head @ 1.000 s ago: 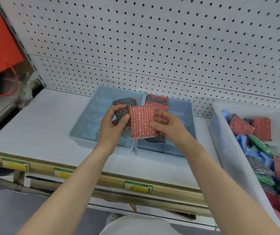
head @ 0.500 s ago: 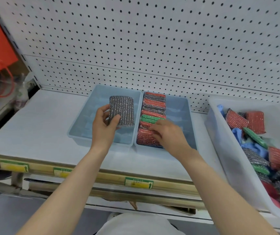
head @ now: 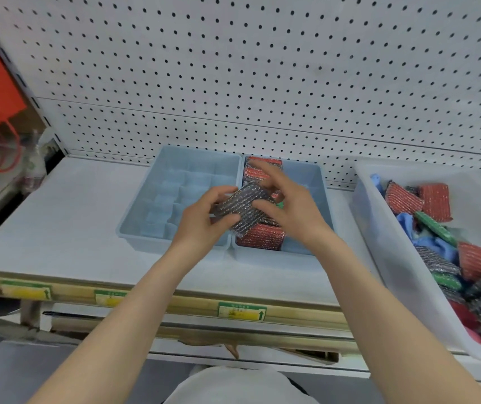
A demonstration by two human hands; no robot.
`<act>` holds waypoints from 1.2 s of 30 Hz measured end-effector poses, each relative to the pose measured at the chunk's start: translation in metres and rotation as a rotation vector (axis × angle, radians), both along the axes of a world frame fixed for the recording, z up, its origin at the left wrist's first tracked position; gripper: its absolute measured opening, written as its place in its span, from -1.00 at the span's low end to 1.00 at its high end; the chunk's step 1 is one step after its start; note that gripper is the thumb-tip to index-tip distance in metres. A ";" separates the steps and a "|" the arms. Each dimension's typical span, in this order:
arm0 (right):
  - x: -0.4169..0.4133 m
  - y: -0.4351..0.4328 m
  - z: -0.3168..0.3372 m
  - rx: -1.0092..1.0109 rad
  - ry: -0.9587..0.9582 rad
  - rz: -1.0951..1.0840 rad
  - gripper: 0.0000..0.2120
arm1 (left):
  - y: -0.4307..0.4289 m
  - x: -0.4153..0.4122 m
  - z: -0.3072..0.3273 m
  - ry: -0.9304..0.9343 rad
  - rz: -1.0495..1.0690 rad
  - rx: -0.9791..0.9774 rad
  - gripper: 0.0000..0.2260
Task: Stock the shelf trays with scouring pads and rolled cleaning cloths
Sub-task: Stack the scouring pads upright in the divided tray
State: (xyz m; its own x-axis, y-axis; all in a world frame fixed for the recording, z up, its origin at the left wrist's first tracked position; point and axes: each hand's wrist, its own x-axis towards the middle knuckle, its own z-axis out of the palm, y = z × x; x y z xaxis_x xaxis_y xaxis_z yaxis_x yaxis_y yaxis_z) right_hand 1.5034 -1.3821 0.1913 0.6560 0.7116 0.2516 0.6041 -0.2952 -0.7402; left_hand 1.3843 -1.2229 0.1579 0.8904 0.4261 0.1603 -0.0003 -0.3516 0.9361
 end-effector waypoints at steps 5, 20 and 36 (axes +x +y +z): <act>0.011 -0.034 -0.013 -0.042 -0.014 -0.050 -0.58 | 0.001 -0.004 -0.015 0.203 -0.078 0.139 -0.42; -0.010 -0.025 -0.054 -0.333 -0.518 -0.073 -0.63 | -0.008 -0.009 -0.020 0.318 -0.155 0.409 -0.42; 0.067 -0.141 0.010 -0.353 -0.191 -0.348 -0.75 | -0.030 0.037 0.003 0.277 -0.190 0.741 -0.67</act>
State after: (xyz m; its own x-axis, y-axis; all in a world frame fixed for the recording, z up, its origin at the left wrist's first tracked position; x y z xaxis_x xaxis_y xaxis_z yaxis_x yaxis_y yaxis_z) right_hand 1.5700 -1.5234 0.2010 0.8343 0.5231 0.1741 0.5403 -0.7132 -0.4465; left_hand 1.4210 -1.2528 0.1610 0.9856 0.1331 0.1042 0.0753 -0.8974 0.4347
